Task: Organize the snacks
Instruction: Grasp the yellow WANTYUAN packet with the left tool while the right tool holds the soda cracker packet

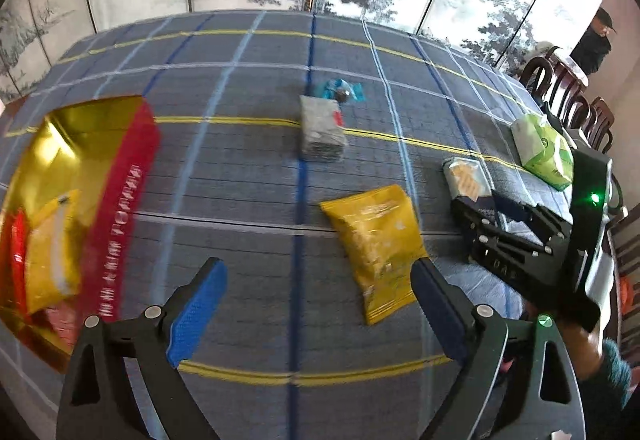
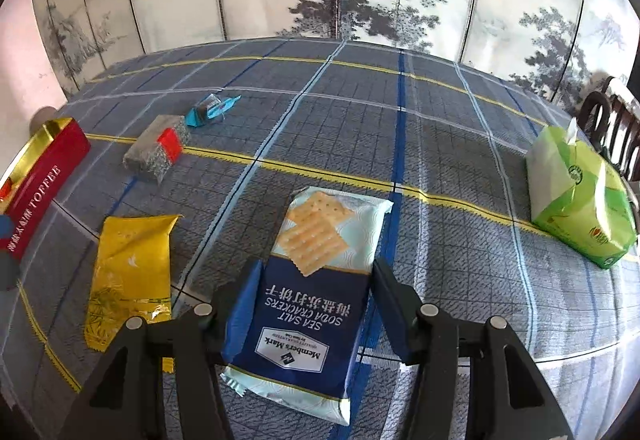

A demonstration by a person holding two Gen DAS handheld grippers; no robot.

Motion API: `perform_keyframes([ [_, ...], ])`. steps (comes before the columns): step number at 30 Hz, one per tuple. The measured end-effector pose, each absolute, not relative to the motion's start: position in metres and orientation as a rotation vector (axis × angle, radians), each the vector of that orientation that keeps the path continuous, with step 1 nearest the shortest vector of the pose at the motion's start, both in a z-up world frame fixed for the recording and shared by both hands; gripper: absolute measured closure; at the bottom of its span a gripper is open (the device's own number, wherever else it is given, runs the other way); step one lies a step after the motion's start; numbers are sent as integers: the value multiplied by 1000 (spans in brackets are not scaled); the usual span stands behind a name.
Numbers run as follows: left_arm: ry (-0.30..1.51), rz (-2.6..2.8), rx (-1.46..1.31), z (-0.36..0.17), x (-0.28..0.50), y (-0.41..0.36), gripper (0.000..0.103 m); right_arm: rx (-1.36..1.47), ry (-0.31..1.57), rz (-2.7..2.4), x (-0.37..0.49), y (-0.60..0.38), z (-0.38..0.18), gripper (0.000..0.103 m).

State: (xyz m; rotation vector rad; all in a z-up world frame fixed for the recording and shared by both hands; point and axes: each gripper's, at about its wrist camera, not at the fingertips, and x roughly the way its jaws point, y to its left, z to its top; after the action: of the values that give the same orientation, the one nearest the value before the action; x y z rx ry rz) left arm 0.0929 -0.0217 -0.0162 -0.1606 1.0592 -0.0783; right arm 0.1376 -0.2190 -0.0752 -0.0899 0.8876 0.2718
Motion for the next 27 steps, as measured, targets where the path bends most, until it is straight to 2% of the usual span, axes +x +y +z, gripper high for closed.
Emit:
perform_keyframes([
  [13,1076,34,-209,-43,121,-70,11,-85,873,298,137,-220,-78,45],
  [20,1095,92,-255,-61,130,-65,11,-97,873,294,136,-218,-78,44],
  [27,1082,108,-183,-63,125,-52,11,-110,873,290,136,-217,-80,44],
])
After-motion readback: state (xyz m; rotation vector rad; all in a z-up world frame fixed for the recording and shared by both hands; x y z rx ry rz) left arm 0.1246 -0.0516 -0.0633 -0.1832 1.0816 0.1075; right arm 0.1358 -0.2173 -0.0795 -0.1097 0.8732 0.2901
